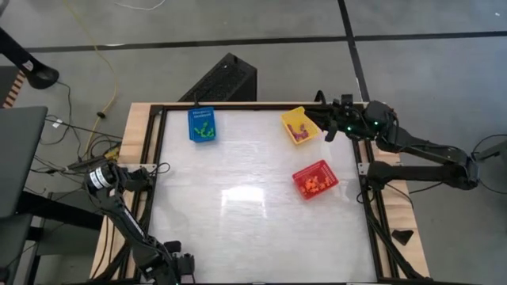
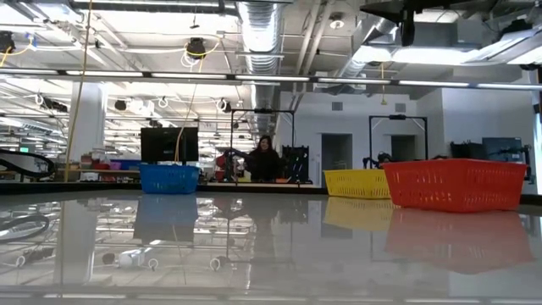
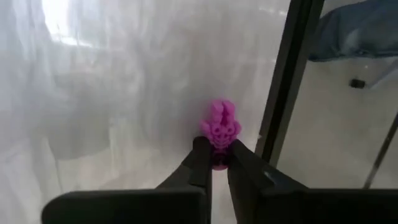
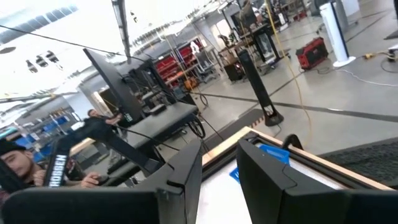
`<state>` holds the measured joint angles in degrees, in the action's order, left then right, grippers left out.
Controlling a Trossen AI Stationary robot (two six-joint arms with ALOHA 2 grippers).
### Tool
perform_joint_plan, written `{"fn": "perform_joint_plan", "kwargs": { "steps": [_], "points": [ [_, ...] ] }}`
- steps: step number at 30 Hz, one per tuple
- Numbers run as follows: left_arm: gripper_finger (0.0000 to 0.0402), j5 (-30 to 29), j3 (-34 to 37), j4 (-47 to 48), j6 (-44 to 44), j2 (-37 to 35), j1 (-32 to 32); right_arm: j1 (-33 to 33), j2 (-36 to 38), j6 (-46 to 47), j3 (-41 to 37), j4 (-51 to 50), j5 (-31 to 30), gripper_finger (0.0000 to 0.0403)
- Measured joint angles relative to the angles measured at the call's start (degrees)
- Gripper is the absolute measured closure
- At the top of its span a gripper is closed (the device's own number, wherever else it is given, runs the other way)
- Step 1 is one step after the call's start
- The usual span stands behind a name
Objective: Sort Halloween decoration
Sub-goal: Put the purple skeleton toy into the yellow bin
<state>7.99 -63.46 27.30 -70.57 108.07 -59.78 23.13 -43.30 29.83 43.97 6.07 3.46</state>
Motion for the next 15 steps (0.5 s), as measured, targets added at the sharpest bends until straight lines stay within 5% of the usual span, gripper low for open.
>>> {"fn": "perform_joint_plan", "kwargs": {
  "steps": [7, 15],
  "points": [
    [0.0397, 1.24, -0.22, 0.03, 6.41, -2.41, 2.89, -1.51, 1.50, 0.19, 0.00, -0.25, -0.04, 0.0272],
    [0.0400, -13.50, -0.15, 5.59, 16.34, -13.50, 11.88, -3.84, 1.47, 2.12, 0.00, -0.44, -0.09, 0.0272]
  ]
}}
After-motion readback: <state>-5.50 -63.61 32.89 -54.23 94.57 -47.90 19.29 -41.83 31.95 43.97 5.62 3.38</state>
